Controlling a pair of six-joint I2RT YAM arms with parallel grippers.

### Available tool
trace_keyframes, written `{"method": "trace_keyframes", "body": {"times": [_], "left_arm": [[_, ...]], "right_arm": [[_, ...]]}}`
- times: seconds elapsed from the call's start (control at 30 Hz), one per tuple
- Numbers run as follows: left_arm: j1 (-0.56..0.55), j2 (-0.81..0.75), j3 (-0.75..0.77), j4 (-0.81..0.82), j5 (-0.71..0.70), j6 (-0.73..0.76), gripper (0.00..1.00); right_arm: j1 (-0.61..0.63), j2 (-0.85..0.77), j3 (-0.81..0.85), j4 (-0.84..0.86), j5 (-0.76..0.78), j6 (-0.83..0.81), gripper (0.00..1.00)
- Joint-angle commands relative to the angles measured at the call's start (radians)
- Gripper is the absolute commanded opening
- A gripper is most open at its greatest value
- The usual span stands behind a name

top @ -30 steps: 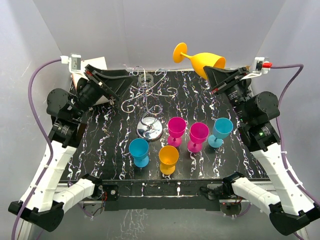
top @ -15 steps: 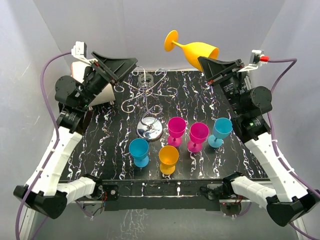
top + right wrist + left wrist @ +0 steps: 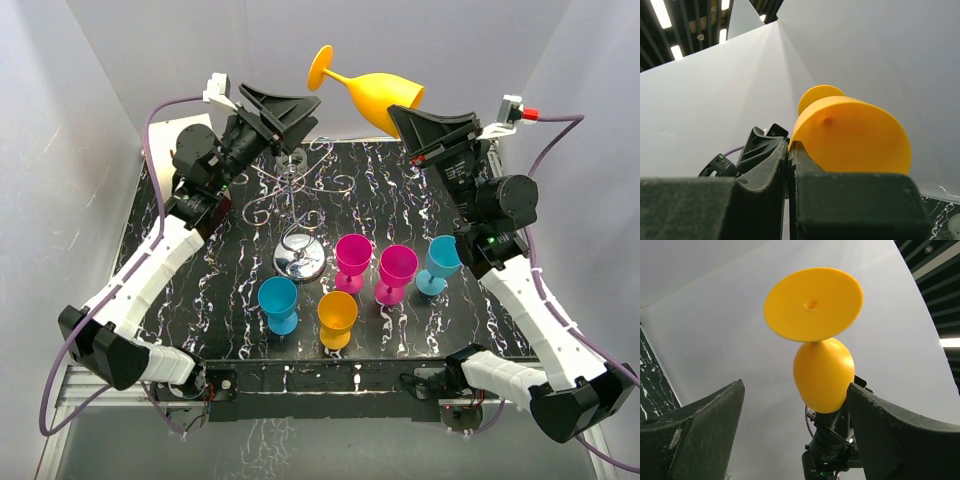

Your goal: Place the wine glass upside down on the wine glass rack

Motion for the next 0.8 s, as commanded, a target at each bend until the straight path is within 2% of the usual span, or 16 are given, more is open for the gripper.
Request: {"method": "trace_keyframes", "body": {"times": [0.0,0.17,0.37,0.57,0.77], "left_arm": [[-0.05,0.012,0.023,0.087,-0.11,-0.022,0.8],[-0.092,0.001,-0.028,0.165,-0.247,-0.01,0.8],[-0.111,0.037,0.001,0.251,-0.303,-0.022,0.79],[-0.156,0.082,0.051,0.308,-0.405,0.081,0.59],[-0.192,0.108,0.041,0.362,-0.491,0.128,0.48]], "right_arm": [[0.002,0.005,0.003,0.113,-0.014,0.033,0.0],[0.002,0.027,0.016,0.128,-0.028,0.034,0.0],[0.002,0.051,0.052,0.112,-0.053,0.09,0.0],[0.002,0.063,0.042,0.178,-0.153,0.103,0.0],[0.003,0.061,0.043,0.209,-0.218,0.122,0.0]]}}
